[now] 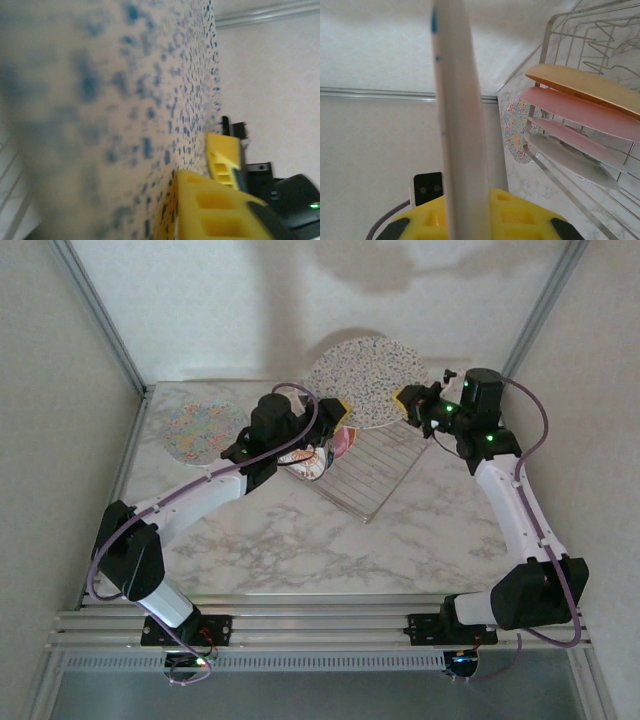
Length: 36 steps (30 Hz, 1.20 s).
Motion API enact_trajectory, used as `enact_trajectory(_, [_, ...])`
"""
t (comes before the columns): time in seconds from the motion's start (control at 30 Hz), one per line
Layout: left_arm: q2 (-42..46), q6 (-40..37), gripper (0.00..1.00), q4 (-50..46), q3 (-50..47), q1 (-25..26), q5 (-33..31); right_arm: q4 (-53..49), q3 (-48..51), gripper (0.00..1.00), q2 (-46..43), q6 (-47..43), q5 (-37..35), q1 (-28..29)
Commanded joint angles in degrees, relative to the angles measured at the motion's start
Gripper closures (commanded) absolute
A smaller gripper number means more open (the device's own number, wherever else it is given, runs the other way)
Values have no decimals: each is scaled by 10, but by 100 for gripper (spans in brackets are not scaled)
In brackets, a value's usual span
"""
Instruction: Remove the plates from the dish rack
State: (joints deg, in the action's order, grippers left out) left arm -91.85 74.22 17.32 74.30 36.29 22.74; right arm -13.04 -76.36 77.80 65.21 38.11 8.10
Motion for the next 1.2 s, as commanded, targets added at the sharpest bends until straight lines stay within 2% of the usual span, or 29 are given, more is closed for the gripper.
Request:
enact_trajectory(0.0, [-3, -32, 98, -10, 10, 6, 4, 28, -10, 100, -14, -5, 17, 6])
enact_trajectory(0.23, [6, -22, 100, 7, 14, 0, 5, -2, -27, 99, -24, -51, 5, 14])
enact_trajectory(0.27, [10, -19, 100, 12, 15, -5, 6, -11, -32, 87, -27, -60, 0, 16])
enact_trajectory(0.37, [26, -10, 100, 20, 15, -23, 10, -19, -37, 61, -38, -83, -13, 19])
enact_trajectory(0.47, [42, -3, 100, 43, 14, -52, 22, -20, -34, 46, -56, -115, -31, 23])
enact_trajectory(0.57, [58, -1, 100, 41, 13, -86, 35, -12, -26, 37, -78, -149, -52, 28])
enact_trajectory(0.7, [84, 7, 100, 44, -6, -143, 50, 34, 8, 33, -117, -199, -80, 36])
enact_trajectory(0.93, [148, 33, 100, 49, -84, -269, 58, 114, 88, 32, -198, -340, -140, 82])
enact_trajectory(1.17, [189, 42, 100, 52, -172, -372, 45, 87, 101, 31, -226, -424, -143, 125])
